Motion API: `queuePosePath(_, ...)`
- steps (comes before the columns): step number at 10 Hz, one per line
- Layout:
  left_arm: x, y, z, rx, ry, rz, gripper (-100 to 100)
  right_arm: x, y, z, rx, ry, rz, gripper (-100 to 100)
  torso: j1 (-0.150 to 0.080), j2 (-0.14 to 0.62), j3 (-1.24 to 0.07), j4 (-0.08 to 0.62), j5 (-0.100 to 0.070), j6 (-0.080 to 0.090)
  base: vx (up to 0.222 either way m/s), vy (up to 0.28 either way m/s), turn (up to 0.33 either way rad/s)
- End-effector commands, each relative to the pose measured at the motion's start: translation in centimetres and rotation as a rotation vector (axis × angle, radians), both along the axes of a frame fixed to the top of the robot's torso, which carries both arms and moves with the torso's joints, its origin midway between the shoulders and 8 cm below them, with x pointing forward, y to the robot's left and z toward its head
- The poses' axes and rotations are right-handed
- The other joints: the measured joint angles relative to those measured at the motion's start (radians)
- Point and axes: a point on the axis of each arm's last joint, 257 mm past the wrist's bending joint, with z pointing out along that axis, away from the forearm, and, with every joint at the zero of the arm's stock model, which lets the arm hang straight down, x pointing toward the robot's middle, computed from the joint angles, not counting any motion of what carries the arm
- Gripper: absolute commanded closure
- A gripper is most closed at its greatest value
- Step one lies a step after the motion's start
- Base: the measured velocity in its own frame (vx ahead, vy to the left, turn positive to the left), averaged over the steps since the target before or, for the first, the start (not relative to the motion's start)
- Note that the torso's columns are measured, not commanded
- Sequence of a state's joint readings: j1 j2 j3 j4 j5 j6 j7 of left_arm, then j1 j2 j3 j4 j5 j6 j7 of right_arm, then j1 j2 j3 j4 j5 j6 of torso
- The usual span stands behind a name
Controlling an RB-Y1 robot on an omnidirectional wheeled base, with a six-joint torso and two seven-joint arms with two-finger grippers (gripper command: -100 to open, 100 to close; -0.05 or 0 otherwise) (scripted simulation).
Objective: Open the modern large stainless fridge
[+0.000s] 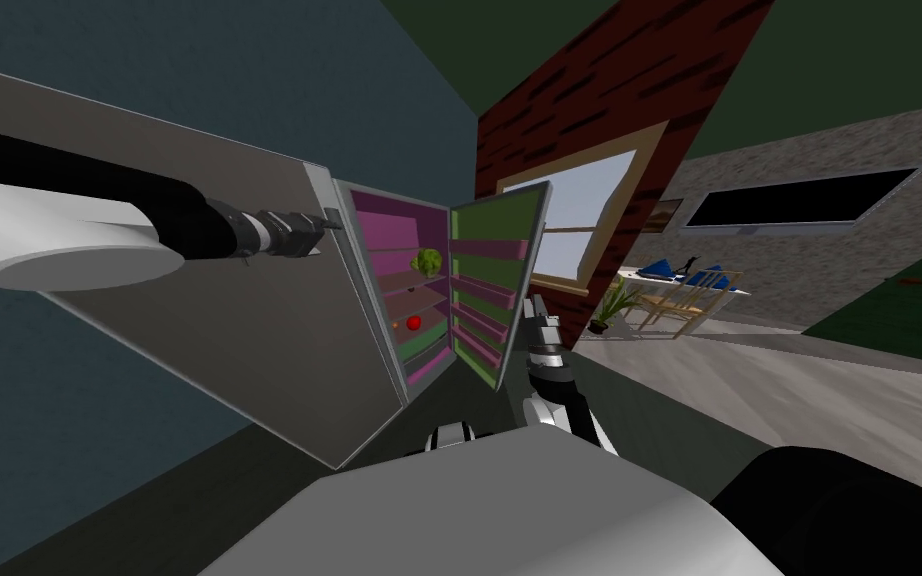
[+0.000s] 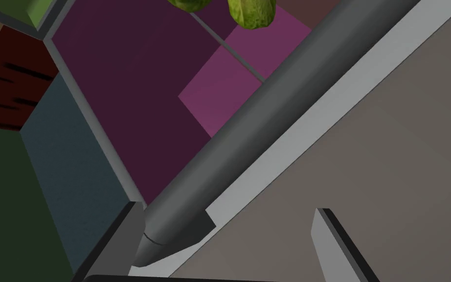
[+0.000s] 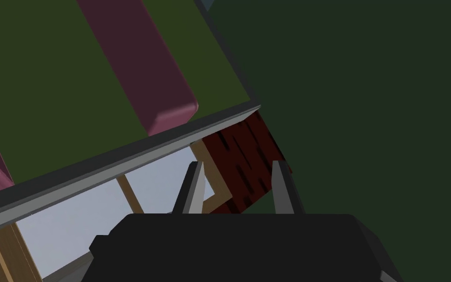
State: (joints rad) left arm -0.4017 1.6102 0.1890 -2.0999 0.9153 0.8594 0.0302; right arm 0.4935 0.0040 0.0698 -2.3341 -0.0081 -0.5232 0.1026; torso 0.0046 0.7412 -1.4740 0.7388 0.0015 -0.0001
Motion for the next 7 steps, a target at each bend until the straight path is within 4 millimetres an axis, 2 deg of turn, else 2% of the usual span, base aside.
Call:
queuePosePath(1,-0.7,1.6,2.0,0.0,0.019,0.065,-100,0.0,0.0,0.0,0.0,0.0,0.0,0,-0.003,-0.001,0.0,0.0,-0.001,0.0,0.083,-0.091,-0.001)
queuePosePath(3,-1.6,2.8,3.8,0.0,0.031,0.12,-100,0.0,0.0,0.0,0.0,0.0,0.0,0,-0.008,-0.006,-0.004,-0.002,-0.003,0.0,0.094,-0.101,0.0)
queuePosePath(4,-1.6,2.8,3.8,0.0,0.031,0.12,-100,0.0,0.0,0.0,0.0,0.0,0.0,0,-0.006,-0.005,-0.003,-0.001,-0.002,0.0,0.061,-0.063,0.015)
queuePosePath(7,-2.9,4.1,5.8,-0.001,0.04,0.18,-100,0.0,0.0,0.0,0.0,0.0,0.0,0,-0.004,-0.004,-0.003,-0.001,-0.001,0.0,0.055,-0.057,-0.012)
